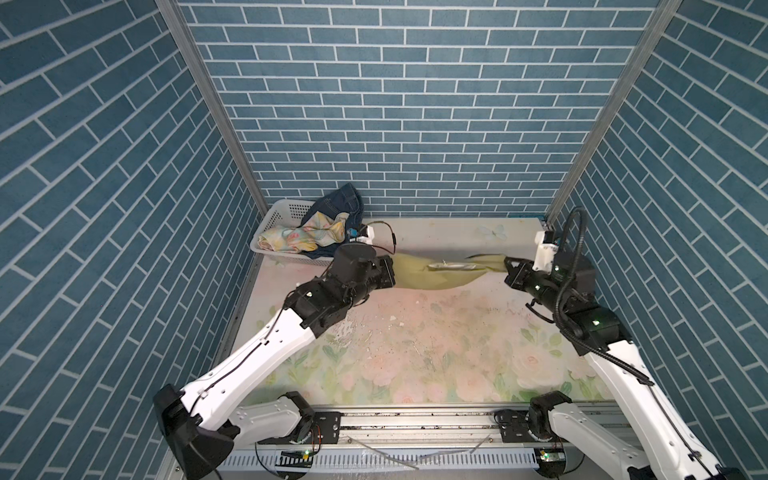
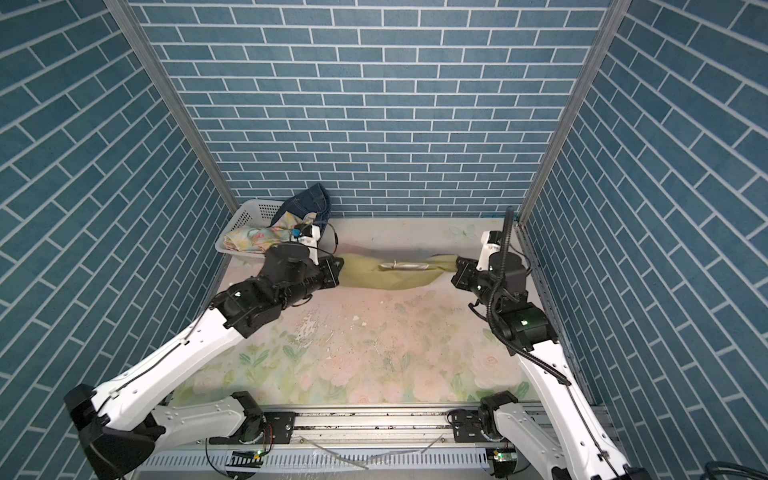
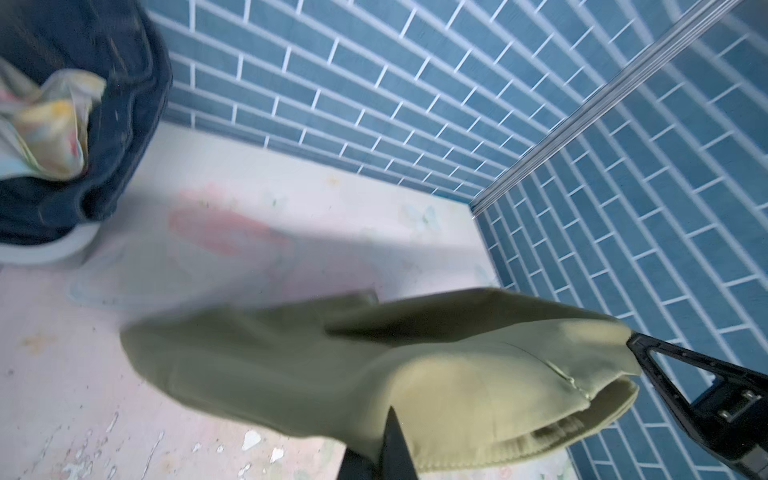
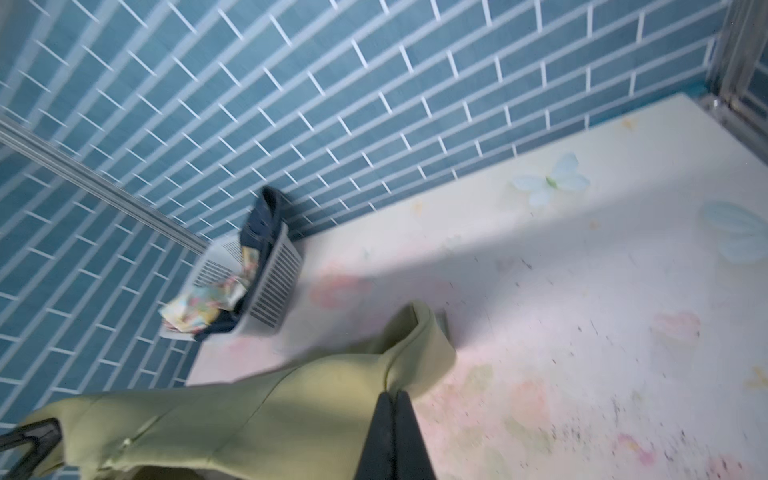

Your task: Fold and stack the skirts

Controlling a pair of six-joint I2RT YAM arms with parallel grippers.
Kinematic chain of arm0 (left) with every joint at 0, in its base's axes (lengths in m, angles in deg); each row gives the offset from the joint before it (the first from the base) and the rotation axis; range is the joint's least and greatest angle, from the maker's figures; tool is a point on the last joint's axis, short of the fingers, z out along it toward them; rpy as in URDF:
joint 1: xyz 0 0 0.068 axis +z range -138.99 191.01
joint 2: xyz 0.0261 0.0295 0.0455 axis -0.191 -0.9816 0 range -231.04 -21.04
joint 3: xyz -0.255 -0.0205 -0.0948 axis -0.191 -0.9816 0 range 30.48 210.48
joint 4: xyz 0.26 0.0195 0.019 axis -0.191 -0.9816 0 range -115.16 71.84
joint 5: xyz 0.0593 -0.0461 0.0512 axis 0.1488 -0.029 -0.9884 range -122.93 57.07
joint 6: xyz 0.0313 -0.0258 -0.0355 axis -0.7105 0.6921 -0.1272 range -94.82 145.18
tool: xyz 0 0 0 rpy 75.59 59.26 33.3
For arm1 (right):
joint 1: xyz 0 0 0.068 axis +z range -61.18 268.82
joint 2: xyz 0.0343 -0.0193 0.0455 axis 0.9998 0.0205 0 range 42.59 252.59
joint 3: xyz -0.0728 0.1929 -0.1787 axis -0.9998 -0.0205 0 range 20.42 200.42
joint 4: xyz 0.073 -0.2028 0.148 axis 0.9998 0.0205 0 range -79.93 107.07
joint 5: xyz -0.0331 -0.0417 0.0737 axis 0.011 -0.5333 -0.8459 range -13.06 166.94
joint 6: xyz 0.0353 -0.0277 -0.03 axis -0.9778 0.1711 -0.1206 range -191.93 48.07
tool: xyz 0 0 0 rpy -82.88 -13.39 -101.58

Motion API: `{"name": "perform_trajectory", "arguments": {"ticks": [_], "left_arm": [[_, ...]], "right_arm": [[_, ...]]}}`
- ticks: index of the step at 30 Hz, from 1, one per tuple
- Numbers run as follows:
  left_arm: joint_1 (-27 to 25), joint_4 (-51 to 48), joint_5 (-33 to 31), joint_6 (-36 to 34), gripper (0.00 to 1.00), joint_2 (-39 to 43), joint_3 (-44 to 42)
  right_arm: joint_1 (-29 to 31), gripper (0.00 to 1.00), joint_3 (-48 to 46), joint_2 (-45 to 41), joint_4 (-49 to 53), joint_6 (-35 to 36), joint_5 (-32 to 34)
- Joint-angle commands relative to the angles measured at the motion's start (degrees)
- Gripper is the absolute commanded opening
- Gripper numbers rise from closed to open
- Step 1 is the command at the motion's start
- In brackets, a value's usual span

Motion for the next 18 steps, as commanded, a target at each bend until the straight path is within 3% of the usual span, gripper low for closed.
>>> {"name": "perform_trajectory", "arguments": {"ticks": [1, 6, 13, 18], "left_arm": [[0.05, -6.76, -1.83, -6.29, 0.00, -0.69, 7.27], [3.68, -6.26, 1.10, -8.39, 0.00, -4.60, 13.95], [15.35, -1.59, 15.38, -5.28, 0.00, -14.89, 19.13], [16.70, -2.92, 18.95, -5.75, 0.00, -22.15, 31.43]], "right_arm": [[0.04, 0.00, 8.97, 1.63, 4.81, -3.27, -0.54], [0.00, 0.00, 16.72, 8.97, 2.44, -4.50, -2.29], [-2.93, 0.00, 25.05, 21.50, -1.02, -3.95, -2.25], [-5.47, 0.00, 34.89, 25.96, 1.42, -1.85, -2.92]]}}
